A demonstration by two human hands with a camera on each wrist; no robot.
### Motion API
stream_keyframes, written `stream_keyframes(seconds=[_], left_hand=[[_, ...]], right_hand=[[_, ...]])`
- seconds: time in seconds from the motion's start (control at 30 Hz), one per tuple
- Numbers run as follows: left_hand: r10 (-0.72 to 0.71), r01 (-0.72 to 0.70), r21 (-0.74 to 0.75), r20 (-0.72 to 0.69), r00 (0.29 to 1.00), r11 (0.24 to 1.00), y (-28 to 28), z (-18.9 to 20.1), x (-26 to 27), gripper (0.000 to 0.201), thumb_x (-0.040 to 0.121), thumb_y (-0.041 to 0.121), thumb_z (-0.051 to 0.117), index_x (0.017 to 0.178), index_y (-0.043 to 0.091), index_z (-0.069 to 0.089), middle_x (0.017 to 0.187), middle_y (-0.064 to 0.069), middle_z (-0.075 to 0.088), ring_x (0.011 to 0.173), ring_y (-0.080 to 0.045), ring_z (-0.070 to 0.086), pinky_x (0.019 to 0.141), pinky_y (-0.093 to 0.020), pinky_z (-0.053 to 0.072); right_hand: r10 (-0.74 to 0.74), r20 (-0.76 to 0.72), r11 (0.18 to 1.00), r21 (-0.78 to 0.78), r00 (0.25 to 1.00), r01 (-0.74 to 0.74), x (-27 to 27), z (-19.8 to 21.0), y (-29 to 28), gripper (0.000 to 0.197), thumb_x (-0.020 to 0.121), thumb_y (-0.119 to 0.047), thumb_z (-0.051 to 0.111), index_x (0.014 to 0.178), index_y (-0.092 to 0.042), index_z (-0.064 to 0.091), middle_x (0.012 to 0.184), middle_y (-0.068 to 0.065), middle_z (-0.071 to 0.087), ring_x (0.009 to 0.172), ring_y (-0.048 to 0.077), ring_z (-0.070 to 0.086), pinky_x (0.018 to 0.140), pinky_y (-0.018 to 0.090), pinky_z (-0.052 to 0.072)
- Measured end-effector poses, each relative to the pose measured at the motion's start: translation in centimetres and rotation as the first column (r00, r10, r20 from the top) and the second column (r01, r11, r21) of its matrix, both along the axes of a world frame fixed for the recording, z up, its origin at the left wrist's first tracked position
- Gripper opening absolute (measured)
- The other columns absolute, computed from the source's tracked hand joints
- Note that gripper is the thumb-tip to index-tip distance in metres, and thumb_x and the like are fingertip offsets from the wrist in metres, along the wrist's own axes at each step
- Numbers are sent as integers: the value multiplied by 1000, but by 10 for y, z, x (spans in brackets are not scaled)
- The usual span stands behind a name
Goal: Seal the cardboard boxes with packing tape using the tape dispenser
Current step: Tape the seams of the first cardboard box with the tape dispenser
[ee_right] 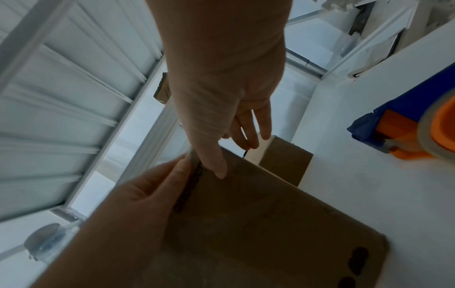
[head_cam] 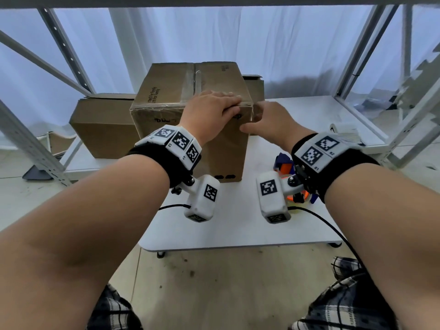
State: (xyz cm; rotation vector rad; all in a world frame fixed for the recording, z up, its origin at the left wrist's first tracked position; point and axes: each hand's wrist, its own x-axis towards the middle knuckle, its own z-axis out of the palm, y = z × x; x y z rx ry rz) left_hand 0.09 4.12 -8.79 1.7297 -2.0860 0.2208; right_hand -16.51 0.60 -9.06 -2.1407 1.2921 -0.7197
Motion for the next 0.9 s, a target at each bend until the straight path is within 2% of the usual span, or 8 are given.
stream_keyframes(seconds=[0.1,0.17,0.27,0.37,0.5,0.67,0.8,0.9], left_hand=[[-2,2,13,-7,1000,1000,1,2,-1,39,99,39,42,136,29,51,140,5,51,129,-20,44,107,-34,31],[-8,7,23,7,1000,1000,1,2,-1,40,100,39,41,137,28,49,142,5,49,130,-19,43,108,-33,29],[-5,5,21,17,1000,1000,1,2,0,40,100,39,40,138,28,48,143,5,48,131,-18,42,109,-33,28],[-2,2,7,23,1000,1000,1,1,-1,40,100,40,39,138,29,49,142,6,49,130,-19,43,108,-33,28],[-1,1,2,33,999,1000,1,1,-2,41,100,40,38,138,29,48,143,6,48,130,-18,43,107,-32,27],[1,-1,5,27,1000,1000,1,1,-2,41,100,40,39,138,29,48,143,6,48,130,-19,43,107,-32,27],[7,-7,4,32,999,1000,0,0,-1,41,100,41,39,138,30,48,142,6,49,129,-21,43,108,-36,31],[9,-9,-4,24,1000,1000,1,-1,-1,40,100,41,39,137,30,49,141,6,50,129,-21,44,107,-37,32]], right_hand=[[-41,-90,996,-79,995,34,1,-10,-4,29,79,-31,73,83,-3,70,77,7,64,76,21,59,63,27,40],[-60,-130,991,-128,990,43,-2,-12,-4,29,82,-31,71,74,-3,67,72,5,61,72,19,55,64,27,35],[-117,-237,978,-199,964,69,-10,-14,-4,20,87,-25,65,70,-16,64,71,0,58,73,17,52,70,29,40],[-187,-276,951,-292,943,103,-21,-11,-3,19,90,-19,56,72,-17,58,76,2,56,77,20,52,69,30,39],[-156,-297,958,-277,942,71,-26,-9,-1,25,89,-16,57,65,-16,50,75,4,55,74,20,51,68,29,37],[-67,-225,981,-194,972,23,-18,-13,-1,16,84,-11,60,69,-8,59,74,6,59,73,19,53,68,29,39],[-18,-81,997,-72,997,12,-17,-17,-4,9,82,-9,64,75,-3,63,80,13,65,77,29,64,78,43,55],[13,-5,1000,13,1000,-13,-15,-19,-4,13,81,-7,65,71,-6,57,80,15,64,77,33,67,75,50,57]])
